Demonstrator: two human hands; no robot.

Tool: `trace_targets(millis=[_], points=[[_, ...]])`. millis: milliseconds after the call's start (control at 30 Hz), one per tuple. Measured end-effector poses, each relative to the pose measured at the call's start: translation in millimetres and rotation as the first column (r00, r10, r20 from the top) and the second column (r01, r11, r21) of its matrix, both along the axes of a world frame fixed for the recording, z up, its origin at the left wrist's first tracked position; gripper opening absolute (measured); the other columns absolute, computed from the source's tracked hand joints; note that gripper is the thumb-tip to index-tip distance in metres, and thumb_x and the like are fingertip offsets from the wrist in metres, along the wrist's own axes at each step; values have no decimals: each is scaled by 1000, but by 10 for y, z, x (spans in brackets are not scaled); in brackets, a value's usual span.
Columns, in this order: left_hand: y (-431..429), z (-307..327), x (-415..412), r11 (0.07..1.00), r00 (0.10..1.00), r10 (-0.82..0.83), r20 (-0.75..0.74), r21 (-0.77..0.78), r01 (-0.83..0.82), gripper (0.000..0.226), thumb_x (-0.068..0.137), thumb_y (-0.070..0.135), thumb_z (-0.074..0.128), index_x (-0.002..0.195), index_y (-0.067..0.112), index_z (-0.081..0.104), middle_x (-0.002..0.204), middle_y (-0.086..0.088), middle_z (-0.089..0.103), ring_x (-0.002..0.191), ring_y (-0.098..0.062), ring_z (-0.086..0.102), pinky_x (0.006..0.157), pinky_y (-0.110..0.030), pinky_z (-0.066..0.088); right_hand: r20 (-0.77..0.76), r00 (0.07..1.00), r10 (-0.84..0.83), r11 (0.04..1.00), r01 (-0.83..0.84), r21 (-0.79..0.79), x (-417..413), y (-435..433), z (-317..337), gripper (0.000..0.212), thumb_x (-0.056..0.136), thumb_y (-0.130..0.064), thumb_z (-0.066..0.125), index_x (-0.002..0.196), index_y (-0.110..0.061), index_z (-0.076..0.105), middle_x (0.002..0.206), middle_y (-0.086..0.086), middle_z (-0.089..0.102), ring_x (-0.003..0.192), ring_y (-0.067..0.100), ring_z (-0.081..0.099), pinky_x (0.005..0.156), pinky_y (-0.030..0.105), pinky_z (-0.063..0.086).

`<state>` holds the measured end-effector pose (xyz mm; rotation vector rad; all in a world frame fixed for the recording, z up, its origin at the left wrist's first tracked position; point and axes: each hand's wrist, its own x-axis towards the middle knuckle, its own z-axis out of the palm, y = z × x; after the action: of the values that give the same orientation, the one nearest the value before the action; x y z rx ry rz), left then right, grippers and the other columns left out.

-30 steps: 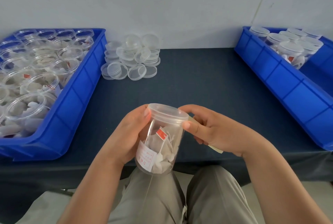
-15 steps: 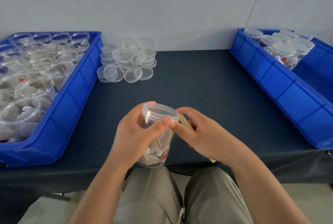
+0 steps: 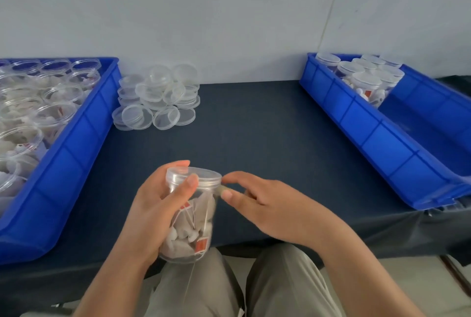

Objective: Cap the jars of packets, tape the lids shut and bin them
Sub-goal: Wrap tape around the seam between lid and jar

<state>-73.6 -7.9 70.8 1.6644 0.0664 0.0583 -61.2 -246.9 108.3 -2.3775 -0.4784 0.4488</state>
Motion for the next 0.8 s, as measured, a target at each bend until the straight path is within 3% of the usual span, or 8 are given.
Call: trace_targets(millis=[67,133,333,433,500,633,700,800], points=[[19,-14,-14,996,997,-61,-39,-70,58,80,63,89,76,127,41,71,122,2,77,112,-20,75,90,-43,58,34,999,-8,1000,9,-30,18,-4,-19,47,98,-84,27,137,-62,41,107,-21,70,97,1,64,91,34,54],[22,-27,-31,976,988,-128,-87,-187,110,82,66,84,80,130,33,72,126,-10,75,111,-29,75,89,-50,58,38,999,-2,1000,3,-30,47,-20,-7,47,96,-87,29,137,-64,40,112,-15,70,98,4,65,93,37,55],[-14,-66,-19,811,945,-301,-132,-556,181,95,65,69,92,147,32,61,136,-28,66,96,-35,72,75,-46,64,-17,1000,27,999,-26,29,81,-44,54,54,89,-92,37,134,-62,43,84,-35,60,78,-10,58,69,25,42],[-18,-80,-27,824,946,-304,-116,-530,200,84,75,63,82,146,23,63,130,-31,67,94,-36,72,72,-44,64,-69,996,51,999,-50,21,86,-62,52,54,89,-90,41,132,-57,46,81,-38,57,75,-9,56,70,26,41],[10,-66,-18,849,943,-320,-89,-468,244,91,73,69,83,139,9,66,124,-33,69,94,-36,73,72,-42,63,-91,993,75,997,-72,31,70,-61,58,51,90,-86,46,132,-56,47,80,-36,58,72,-7,56,69,26,40],[58,9,62,915,926,-372,60,-144,377,101,73,85,74,131,3,68,123,-24,74,113,-38,73,92,-47,61,-91,991,99,992,-91,88,17,-62,83,51,94,-74,61,138,-56,45,97,-36,62,84,-5,60,73,17,43],[66,30,82,926,928,-362,86,-83,369,97,77,85,70,136,7,68,124,-21,75,116,-37,73,94,-45,62,-66,994,82,991,-75,110,-2,-59,64,53,92,-75,63,139,-58,44,105,-27,67,87,1,62,77,23,47],[92,-9,70,958,955,-280,96,-41,285,76,85,85,60,141,34,65,132,-10,73,122,-32,70,103,-62,54,-10,1000,7,991,-6,130,-14,-36,18,57,89,-84,54,137,-55,48,108,-16,69,84,7,62,82,32,54]])
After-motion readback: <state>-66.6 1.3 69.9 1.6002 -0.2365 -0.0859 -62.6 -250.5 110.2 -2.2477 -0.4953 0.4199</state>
